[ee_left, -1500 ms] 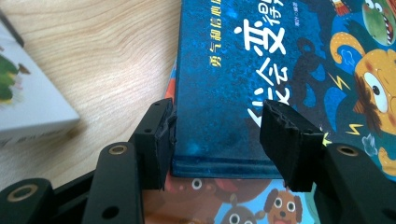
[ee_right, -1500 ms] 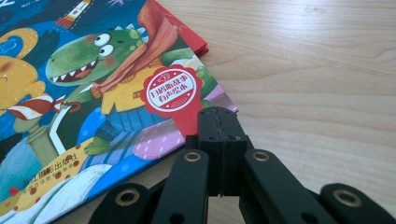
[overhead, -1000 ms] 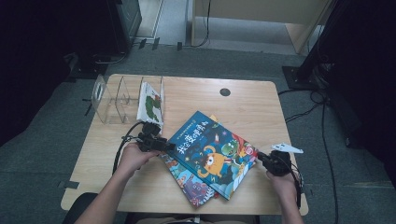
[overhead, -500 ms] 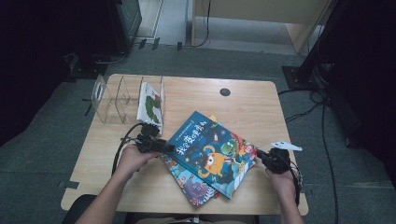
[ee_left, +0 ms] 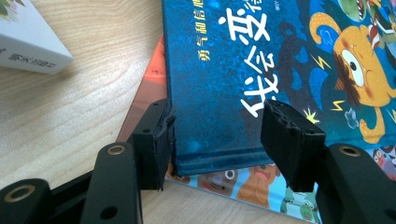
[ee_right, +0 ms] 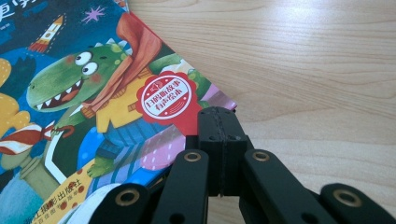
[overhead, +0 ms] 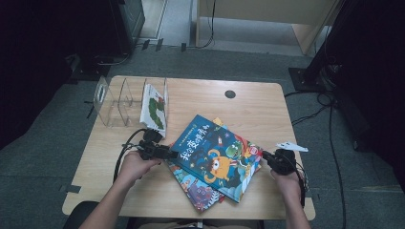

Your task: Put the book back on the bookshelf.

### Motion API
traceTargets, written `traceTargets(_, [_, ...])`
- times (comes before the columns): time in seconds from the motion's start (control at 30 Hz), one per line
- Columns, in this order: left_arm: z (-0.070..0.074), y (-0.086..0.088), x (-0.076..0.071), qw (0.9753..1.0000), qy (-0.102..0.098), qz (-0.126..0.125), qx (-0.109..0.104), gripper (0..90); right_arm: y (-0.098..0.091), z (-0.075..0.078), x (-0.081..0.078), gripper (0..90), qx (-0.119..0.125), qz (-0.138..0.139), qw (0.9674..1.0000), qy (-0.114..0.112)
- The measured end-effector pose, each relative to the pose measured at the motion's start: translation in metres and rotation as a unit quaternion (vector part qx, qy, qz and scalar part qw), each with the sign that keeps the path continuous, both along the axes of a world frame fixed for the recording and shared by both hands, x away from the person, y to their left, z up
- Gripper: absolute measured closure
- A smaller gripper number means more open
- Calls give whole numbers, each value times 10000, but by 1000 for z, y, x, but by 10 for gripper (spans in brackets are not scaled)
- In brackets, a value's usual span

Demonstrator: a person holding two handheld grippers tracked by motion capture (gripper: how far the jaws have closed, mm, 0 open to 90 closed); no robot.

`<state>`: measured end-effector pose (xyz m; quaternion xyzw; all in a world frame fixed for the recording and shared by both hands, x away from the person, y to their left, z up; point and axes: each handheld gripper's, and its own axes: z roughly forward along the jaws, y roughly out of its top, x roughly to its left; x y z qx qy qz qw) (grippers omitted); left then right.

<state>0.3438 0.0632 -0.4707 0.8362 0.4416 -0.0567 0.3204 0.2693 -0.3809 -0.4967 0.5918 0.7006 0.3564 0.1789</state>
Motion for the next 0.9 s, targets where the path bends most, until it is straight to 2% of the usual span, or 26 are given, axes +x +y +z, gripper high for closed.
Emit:
traceTargets(0.5, [-1, 1, -11, 9999, 50, 47, -76, 441, 0, -1, 12, 900, 11, -35, 10000, -29])
traceTargets(0.73, [0, 1, -15, 9999, 86, 69, -43, 439, 1, -1, 17, 900, 38, -49, 10000, -48])
traceTargets(0.77, [-2, 0, -16, 9999, 159, 35, 4, 438, 1, -1, 19, 900, 18, -57, 10000, -56])
traceTargets(0.9, [-1, -1, -19, 9998, 180, 99, -26, 452, 4, -3, 23, 900, 1, 33, 10000, -14])
